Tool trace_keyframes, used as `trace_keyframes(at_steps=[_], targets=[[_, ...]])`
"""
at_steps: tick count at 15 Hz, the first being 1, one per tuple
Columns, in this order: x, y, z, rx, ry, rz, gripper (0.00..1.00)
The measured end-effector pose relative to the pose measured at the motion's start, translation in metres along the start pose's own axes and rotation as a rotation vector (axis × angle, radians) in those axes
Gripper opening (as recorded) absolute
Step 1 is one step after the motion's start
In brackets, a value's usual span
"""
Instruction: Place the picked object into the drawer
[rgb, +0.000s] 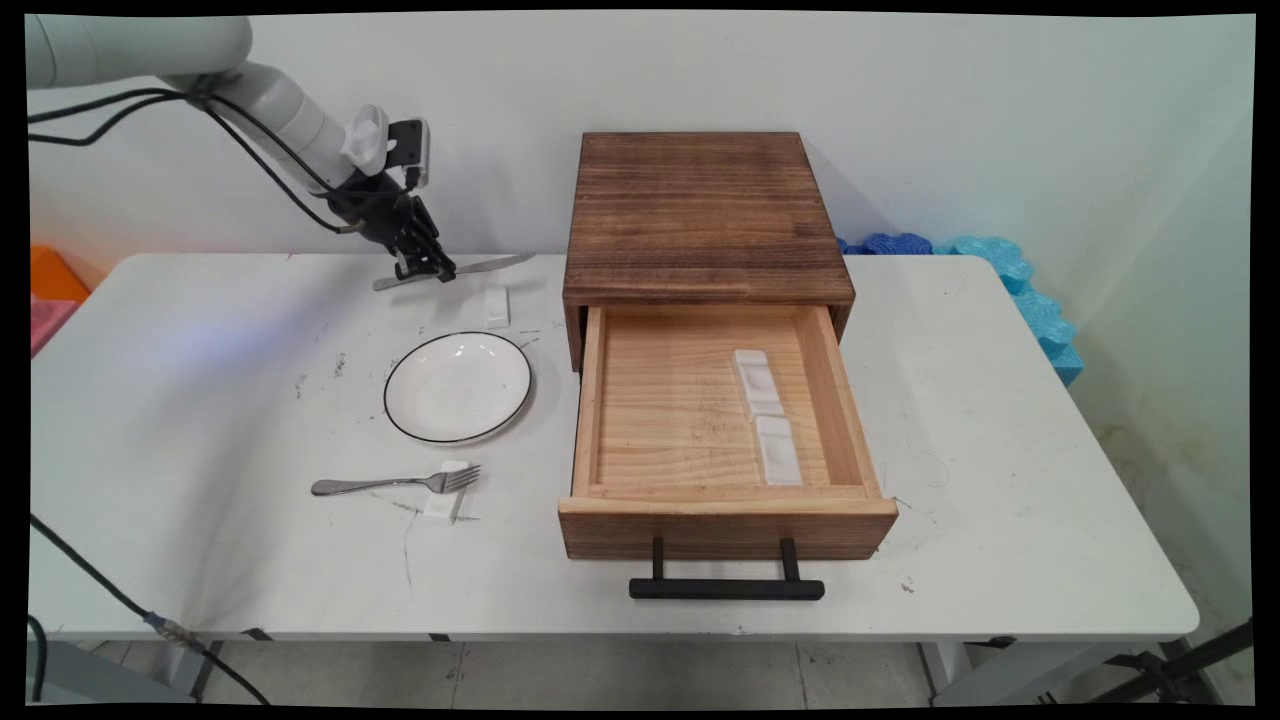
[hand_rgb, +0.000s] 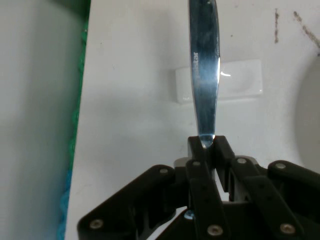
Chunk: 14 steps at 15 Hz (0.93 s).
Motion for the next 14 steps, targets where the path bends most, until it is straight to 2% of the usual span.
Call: trace_keyframes(at_steps=[8,14], targets=[[0.011,0.016,-0.027,0.037,0.005,-0.009,0.0],[0.025,0.04,-0.05,0.054,0.012,-0.012,0.0]])
